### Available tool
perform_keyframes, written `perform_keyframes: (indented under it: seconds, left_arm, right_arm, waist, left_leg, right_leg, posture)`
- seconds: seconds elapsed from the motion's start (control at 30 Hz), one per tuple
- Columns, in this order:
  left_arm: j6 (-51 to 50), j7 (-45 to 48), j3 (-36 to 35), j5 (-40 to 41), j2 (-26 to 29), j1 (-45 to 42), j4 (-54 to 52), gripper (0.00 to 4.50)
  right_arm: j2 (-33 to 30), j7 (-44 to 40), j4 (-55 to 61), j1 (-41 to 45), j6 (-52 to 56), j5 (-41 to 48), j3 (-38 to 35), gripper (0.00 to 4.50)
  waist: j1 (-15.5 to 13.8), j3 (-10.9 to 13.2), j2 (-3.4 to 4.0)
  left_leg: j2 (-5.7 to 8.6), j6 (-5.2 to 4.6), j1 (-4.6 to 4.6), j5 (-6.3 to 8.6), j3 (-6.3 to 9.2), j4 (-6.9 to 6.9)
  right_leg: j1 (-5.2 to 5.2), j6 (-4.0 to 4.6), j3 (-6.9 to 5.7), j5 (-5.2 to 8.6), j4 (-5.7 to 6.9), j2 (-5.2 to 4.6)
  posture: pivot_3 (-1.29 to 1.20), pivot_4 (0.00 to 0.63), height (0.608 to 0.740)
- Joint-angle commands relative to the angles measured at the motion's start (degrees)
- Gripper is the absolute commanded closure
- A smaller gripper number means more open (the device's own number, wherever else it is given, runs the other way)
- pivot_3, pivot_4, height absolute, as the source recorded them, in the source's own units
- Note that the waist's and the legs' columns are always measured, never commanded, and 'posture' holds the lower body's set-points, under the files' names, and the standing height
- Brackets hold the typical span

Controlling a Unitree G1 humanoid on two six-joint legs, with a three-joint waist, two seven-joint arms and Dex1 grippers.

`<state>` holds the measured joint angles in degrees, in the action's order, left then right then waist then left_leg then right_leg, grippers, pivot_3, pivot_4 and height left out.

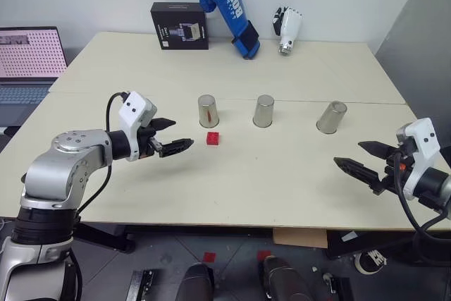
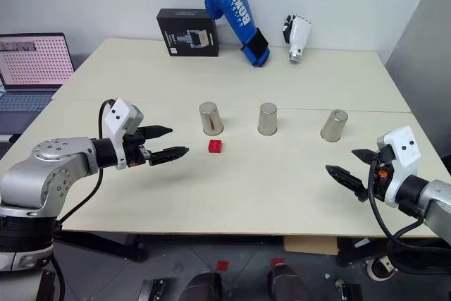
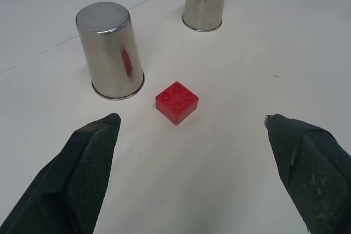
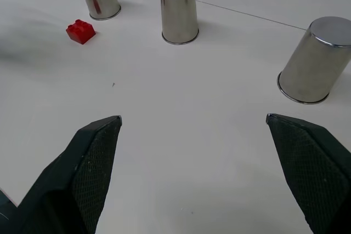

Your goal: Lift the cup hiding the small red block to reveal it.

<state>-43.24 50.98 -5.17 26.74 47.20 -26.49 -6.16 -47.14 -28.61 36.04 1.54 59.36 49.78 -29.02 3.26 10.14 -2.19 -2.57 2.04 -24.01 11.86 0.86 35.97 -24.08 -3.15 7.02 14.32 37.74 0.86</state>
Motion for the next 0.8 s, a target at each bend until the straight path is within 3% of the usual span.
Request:
perform_keyframes:
  seconds: [0.03, 0.8]
  left_arm:
    - [1.05, 0.39, -0.61, -0.08, 0.47, -0.65, -0.99, 0.02]
    - [1.69, 1.58, -0.55, -0.73, 0.93, -0.78, -0.26, 0.02]
  right_arm:
    - [-0.58, 0.19, 0.86, 0.92, -1.33, 0.29, -0.40, 0.00]
    - [-0.66, 0.20, 0.49, 0.63, -1.74, -0.07, -0.45, 0.00]
  waist:
    - [0.00, 0.00, 0.00]
    - [0.00, 0.00, 0.00]
  left_leg:
    - [0.00, 0.00, 0.00, 0.00, 0.00, 0.00]
    - [0.00, 0.00, 0.01, 0.00, 0.00, 0.02]
  right_leg:
    - [0.00, 0.00, 0.00, 0.00, 0.00, 0.00]
    - [0.00, -0.01, 0.00, -0.01, 0.05, 0.00]
  posture:
    - [0.00, 0.150, 0.740]
    - [0.00, 0.150, 0.740]
